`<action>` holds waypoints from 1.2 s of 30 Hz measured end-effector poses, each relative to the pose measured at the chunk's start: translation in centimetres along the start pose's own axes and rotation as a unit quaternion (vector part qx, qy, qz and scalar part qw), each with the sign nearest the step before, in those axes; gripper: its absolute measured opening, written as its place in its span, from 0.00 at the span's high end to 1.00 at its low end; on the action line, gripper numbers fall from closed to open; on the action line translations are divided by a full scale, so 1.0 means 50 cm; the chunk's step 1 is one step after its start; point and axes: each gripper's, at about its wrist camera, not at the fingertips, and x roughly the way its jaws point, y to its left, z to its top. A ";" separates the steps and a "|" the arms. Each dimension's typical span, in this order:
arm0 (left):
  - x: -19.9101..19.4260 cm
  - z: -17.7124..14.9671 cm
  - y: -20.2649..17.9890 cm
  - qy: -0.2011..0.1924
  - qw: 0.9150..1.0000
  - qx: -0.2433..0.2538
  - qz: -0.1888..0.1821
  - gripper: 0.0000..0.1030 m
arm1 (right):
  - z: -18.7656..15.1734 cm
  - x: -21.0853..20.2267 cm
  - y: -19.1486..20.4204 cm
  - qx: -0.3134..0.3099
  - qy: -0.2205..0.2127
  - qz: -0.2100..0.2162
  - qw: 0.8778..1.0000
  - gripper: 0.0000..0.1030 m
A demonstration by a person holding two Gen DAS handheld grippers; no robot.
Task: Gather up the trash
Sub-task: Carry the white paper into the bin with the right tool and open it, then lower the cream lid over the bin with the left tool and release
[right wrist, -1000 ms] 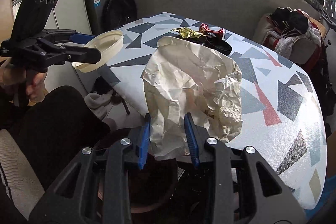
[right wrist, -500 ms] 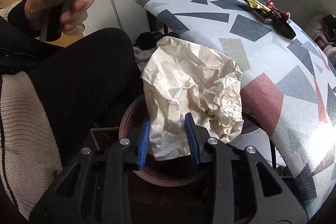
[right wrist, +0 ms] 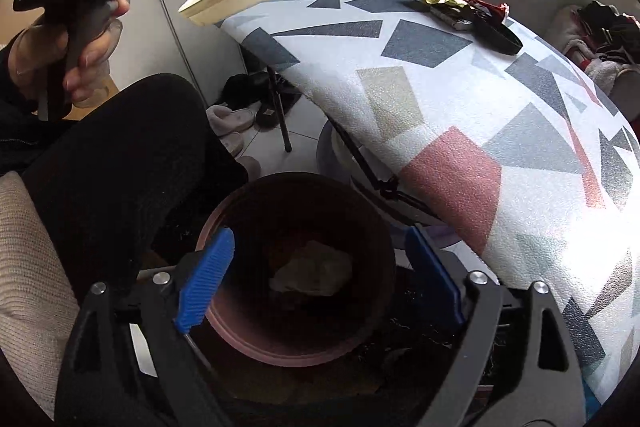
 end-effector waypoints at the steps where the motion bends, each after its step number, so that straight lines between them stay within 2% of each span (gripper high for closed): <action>1: 0.003 -0.007 -0.002 0.001 1.000 0.004 -0.005 0.17 | -0.001 -0.004 -0.011 0.010 -0.010 -0.012 1.000 0.10; 4: 0.016 -0.027 -0.008 0.007 1.000 0.018 -0.020 0.17 | -0.005 -0.014 -0.039 0.039 -0.036 -0.046 0.998 0.07; 13: 0.059 -0.090 -0.038 0.022 0.997 0.062 -0.046 0.17 | -0.034 -0.037 -0.096 0.128 -0.094 -0.102 0.982 0.06; 19: 0.081 -0.100 -0.059 0.032 0.995 0.082 -0.044 0.16 | -0.042 -0.038 -0.123 0.161 -0.098 -0.100 0.977 0.06; 36: 0.106 -0.101 -0.061 0.052 0.994 0.079 -0.051 0.14 | -0.042 -0.030 -0.114 0.155 -0.094 -0.097 0.979 0.06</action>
